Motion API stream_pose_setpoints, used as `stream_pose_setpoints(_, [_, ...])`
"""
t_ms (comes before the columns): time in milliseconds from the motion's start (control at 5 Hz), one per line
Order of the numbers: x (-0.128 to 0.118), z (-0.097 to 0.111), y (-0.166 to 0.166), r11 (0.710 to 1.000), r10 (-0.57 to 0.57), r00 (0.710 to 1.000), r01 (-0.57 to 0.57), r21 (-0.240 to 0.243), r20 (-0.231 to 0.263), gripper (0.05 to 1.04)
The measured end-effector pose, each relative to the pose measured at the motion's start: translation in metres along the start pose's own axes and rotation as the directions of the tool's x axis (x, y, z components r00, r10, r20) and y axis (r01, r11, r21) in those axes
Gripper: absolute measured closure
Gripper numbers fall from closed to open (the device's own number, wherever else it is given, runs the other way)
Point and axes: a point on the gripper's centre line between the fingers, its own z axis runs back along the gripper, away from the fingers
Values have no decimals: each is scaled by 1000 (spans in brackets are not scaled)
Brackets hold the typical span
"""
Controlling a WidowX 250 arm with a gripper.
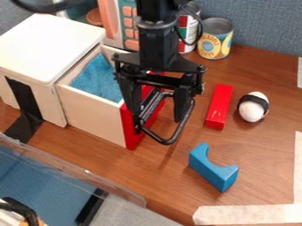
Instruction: Put the blue object in the drawer
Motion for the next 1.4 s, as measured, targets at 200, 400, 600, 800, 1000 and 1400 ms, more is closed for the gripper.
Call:
stream_pose_setpoints(200, [-3, -11, -9, 994, 107, 993, -105, -33, 57, 83])
stream_pose_setpoints(400, [-4, -15, -14, 967, 242, 958, -227, -112, 152, 83])
stream_pose_setpoints(600, [-6, -26, -21, 910, 407, 885, -371, -186, 225, 83])
stream_pose_setpoints(800, [-6, -35, -35, 840, 541, 795, -498, -215, 273, 83])
stream_pose_setpoints(1000, [-4, -46, -45, 779, 625, 740, -573, -254, 246, 83])
stream_pose_setpoints(1400, [0, -69, -67, 700, 713, 675, -663, -266, 192, 83])
